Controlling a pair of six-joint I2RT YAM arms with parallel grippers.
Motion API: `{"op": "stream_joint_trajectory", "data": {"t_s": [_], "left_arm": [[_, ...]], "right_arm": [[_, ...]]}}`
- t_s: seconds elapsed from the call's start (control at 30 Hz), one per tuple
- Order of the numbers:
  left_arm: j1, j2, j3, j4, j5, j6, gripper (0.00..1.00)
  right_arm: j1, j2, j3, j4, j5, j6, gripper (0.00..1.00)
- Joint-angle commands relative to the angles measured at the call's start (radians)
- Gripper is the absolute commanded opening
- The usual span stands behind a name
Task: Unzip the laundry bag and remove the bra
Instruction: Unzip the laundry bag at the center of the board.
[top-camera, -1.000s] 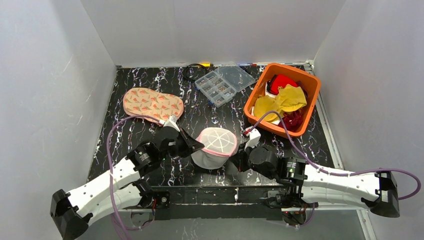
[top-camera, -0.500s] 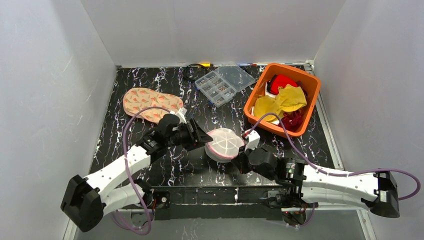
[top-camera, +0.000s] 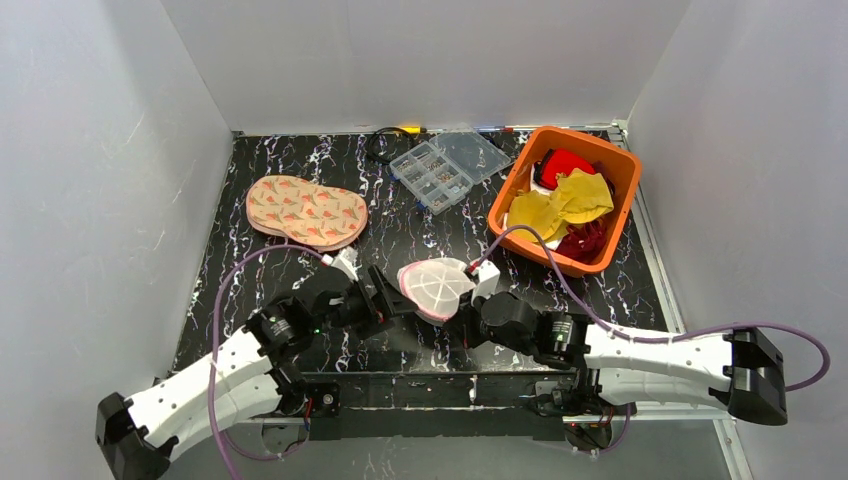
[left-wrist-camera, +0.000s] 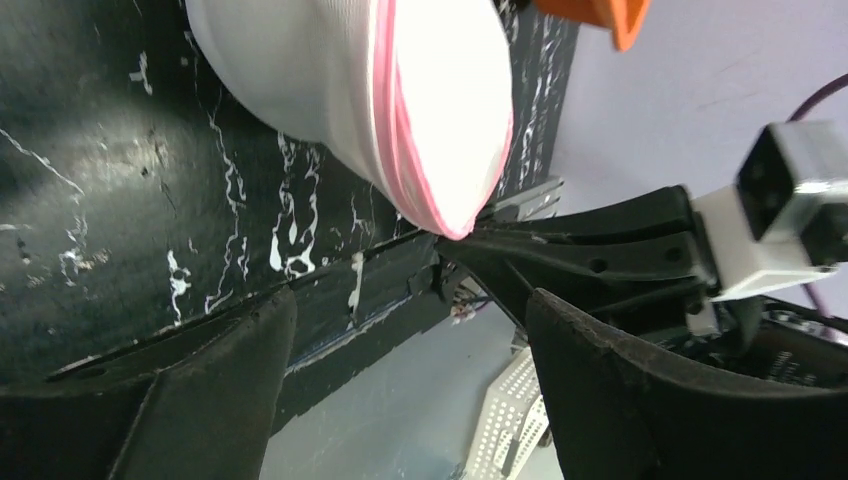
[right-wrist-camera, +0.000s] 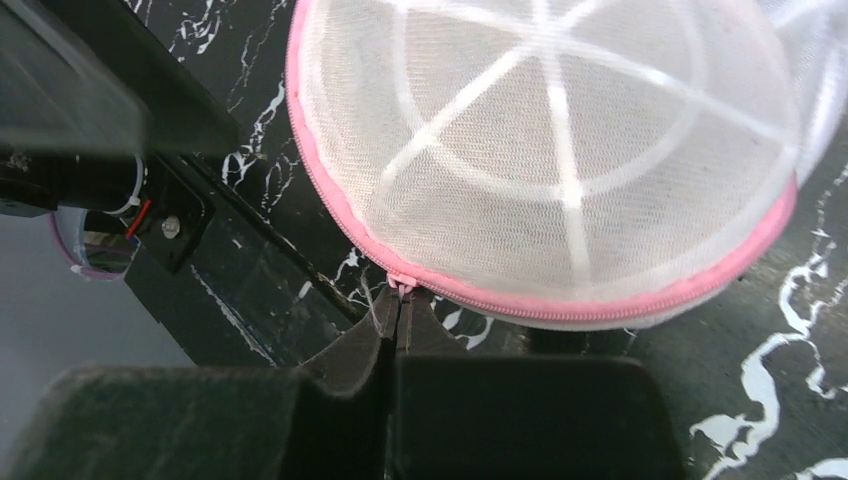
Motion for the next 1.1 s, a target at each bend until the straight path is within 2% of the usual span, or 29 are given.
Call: {"op": "stream_joint_trajectory", "data": {"t_s": [0.0,0.3,0.53,0.77,0.97,1.07], "left_arm": [[-0.101,0.064,0.031,-0.014,-0.129,-0.080,0.81],[-0.125,0.211,0.093,0.051,-0.213,-0.090,0.65],[-0.125,0.269,0.106,0.081,-0.238,-0.092,0.48],[-0.124,0.242,0.127,0.022,-0.309,-0.088,0.29],[-0.103,0.230,0.140,0.004,-0.314,-0.059,0.02],[-0.095,0.223,0.138,0.001,-0.313,-0.054,0.00]], "right_arm": [[0.004,0.053,0.072,0.130,-0.040,0.003,0.01],[0.012,0.078,0.111,0.133,-0.055,-0.001,0.01],[0.016,0.063,0.118,0.111,-0.055,-0.001,0.01],[0.019,0.043,0.125,0.088,-0.041,-0.001,0.01],[0.018,-0.011,0.136,-0.021,0.007,-0.003,0.01],[0.019,-0.041,0.142,-0.072,0.038,-0.004,0.01]]}}
